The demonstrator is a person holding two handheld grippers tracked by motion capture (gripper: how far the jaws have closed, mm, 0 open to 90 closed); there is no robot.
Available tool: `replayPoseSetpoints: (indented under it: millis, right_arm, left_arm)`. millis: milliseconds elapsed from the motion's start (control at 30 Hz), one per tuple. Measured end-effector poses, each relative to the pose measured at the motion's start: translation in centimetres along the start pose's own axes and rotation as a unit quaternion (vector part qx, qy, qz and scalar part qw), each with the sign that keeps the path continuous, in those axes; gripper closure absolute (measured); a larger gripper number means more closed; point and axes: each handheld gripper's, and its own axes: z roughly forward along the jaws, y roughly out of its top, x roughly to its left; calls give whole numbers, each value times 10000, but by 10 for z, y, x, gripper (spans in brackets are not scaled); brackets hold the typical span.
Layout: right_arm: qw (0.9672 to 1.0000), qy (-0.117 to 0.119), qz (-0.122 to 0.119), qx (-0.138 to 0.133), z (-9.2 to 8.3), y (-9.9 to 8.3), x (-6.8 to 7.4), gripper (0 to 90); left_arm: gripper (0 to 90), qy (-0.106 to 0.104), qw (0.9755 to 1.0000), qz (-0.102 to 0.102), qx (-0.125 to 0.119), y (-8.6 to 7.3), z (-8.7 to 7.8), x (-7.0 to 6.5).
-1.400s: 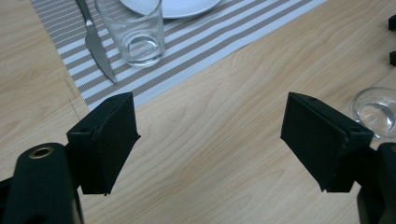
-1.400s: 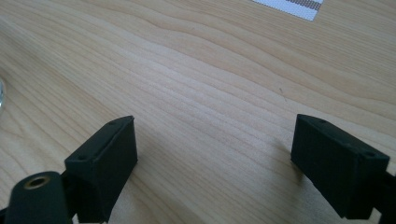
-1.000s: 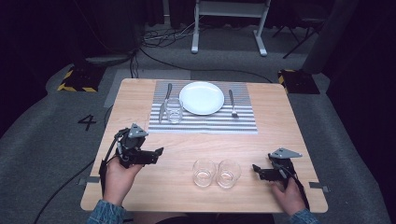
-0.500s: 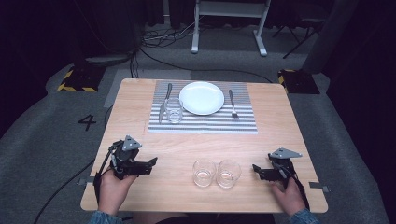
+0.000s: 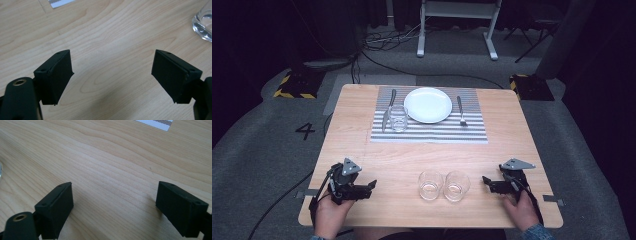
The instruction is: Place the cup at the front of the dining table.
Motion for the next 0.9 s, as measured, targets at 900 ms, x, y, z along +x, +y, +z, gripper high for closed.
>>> replayPoseSetpoints:
  millis: [900]
  right_arm:
    - [10000, -10, 6, 0, 0, 0, 0, 146]
  left_arm:
    - [154, -276, 9986, -13, 456, -41, 21, 7]
